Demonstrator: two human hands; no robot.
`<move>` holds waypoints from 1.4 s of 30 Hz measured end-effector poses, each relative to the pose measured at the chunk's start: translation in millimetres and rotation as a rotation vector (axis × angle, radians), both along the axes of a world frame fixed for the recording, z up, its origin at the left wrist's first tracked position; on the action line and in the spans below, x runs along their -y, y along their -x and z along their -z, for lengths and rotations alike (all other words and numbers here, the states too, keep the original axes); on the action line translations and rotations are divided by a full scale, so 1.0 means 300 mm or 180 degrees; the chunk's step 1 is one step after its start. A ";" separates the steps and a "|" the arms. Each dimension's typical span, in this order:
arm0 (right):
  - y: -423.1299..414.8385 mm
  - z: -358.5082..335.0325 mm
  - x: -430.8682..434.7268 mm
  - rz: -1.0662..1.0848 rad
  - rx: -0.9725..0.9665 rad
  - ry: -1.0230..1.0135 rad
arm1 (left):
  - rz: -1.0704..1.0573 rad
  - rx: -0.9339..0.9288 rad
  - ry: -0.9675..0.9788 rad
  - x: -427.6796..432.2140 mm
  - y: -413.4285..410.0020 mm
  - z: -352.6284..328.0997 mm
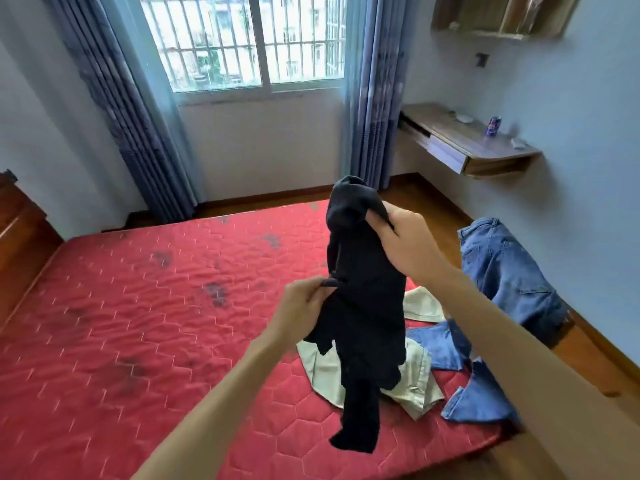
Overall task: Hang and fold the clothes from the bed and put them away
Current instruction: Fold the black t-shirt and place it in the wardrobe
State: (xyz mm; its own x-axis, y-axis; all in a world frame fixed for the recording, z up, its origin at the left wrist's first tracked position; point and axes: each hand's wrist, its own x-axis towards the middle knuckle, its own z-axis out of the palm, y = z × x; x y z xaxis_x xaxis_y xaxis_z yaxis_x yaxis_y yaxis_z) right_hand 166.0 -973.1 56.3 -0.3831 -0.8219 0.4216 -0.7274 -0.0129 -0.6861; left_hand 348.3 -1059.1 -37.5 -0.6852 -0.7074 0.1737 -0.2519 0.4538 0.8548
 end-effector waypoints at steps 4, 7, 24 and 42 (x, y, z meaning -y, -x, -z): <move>-0.028 0.002 0.056 0.0459 -0.0587 -0.0262 | -0.0338 -0.0111 0.0314 0.165 -0.202 -0.193; -0.075 0.026 0.108 0.0760 -0.0500 -0.0644 | -0.0709 -0.0519 -0.0671 0.294 -0.366 -0.346; -1.008 0.085 0.436 -0.0693 0.0752 -0.1126 | -0.0194 -0.1489 -0.3277 0.525 -0.644 -0.560; -0.637 0.006 1.205 0.0340 0.0763 0.0151 | -0.2253 -0.1811 -0.2282 1.122 -1.055 -0.525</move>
